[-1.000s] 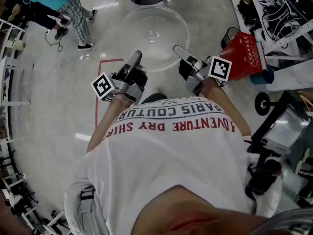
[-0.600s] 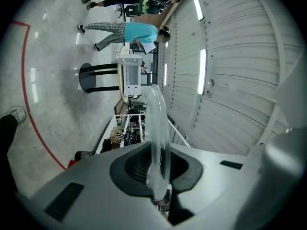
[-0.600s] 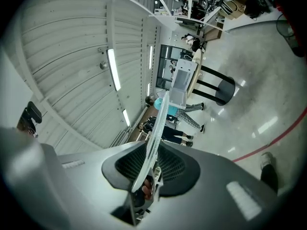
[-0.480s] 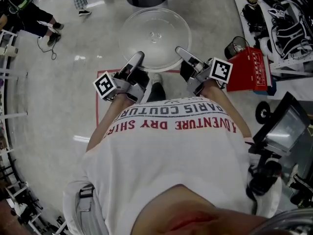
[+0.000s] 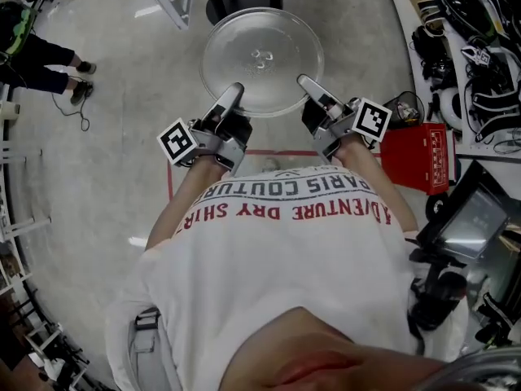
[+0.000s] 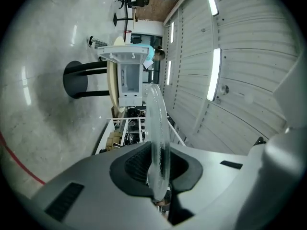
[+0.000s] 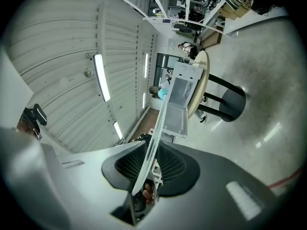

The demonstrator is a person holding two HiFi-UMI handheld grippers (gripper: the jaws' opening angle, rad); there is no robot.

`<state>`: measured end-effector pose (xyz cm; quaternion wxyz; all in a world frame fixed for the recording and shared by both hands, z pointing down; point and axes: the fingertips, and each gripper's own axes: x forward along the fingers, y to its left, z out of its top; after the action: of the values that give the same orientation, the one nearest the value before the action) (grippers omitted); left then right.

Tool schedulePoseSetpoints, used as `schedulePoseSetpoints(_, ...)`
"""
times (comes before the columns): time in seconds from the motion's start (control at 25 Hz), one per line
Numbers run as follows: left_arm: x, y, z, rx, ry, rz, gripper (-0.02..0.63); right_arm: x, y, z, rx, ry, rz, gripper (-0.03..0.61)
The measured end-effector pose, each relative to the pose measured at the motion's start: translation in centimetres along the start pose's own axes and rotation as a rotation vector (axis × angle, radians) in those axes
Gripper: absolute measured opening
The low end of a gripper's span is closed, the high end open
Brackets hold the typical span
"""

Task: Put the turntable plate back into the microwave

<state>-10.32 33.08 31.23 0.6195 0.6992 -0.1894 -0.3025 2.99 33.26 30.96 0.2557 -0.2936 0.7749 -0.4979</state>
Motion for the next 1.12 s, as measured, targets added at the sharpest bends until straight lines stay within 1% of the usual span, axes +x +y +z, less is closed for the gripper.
schedulePoseSetpoints(0.08, 2.7, 0.0, 3.2, 0.001, 0.008, -0.006, 0.032, 3.0, -0.6, 2.6, -0.007, -0.013, 0.0, 0.051)
schedulePoseSetpoints(0.16, 5.0, 0.2, 5.3, 0.0, 0.02, -0.009, 0.031, 4.8, -1.4, 4.8, -0.004, -0.035, -0.003, 0.051)
schedulePoseSetpoints(0.32, 7.2, 1.5, 5.6, -0.002, 0.011, -0.003, 0.031, 5.0, -3.1, 6.8, 0.003, -0.038, 0.001, 0.051)
schedulePoseSetpoints(0.4, 9.7, 3.0, 7.1, -0.012, 0.013, 0.012, 0.031, 6.4, -5.1, 9.0, 0.017, -0.046, -0.005, 0.051)
schedulePoseSetpoints(0.56, 16.5, 5.8, 11.8, -0.028, 0.005, 0.033, 0.031, 10.5, -9.7, 15.3, 0.04, -0.054, -0.019, 0.051)
schedulePoseSetpoints(0.72, 23.1, 8.7, 14.8, -0.024, -0.044, 0.054, 0.031, 13.5, -14.1, 21.8, 0.038, -0.02, -0.014, 0.051)
schedulePoseSetpoints(0.92, 30.4, 10.8, 18.9, -0.002, -0.121, 0.071, 0.031, 17.9, -18.4, 29.3, 0.028, 0.036, -0.005, 0.051)
schedulePoseSetpoints(1.12, 34.6, 12.1, 23.4, 0.012, -0.188, 0.064, 0.031, 22.6, -21.1, 33.9, 0.013, 0.098, -0.001, 0.051)
